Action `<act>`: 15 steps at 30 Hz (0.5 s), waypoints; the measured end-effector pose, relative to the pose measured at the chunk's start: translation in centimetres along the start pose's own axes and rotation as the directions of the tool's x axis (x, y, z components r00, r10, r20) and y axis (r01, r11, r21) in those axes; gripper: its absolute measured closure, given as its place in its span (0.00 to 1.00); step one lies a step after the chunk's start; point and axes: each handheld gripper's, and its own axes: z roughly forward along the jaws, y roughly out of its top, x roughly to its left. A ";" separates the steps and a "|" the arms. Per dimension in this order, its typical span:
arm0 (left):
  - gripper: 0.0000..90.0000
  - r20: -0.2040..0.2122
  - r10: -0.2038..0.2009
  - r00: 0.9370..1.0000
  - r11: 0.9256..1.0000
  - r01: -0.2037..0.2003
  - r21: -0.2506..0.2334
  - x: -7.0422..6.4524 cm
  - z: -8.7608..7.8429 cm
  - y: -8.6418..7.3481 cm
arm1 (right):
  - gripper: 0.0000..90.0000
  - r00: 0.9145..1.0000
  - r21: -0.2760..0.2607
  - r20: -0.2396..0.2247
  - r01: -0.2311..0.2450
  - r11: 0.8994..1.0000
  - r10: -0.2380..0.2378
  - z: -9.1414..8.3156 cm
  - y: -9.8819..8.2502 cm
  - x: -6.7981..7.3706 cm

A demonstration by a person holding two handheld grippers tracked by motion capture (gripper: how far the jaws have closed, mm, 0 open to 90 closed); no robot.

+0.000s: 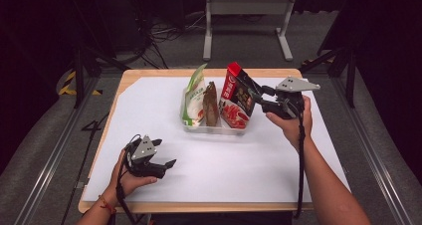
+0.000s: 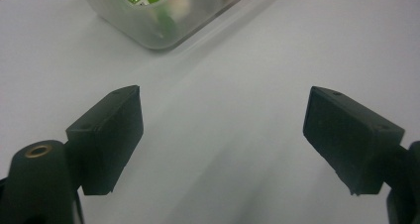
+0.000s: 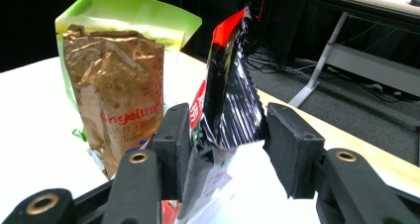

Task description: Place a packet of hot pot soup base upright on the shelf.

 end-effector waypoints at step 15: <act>0.18 -0.002 0.000 1.000 1.000 0.000 0.002 0.0 0.0 0.0 | 0.56 0.999 0.046 -0.016 0.045 0.998 -0.044 -1.3 -1.8 0.2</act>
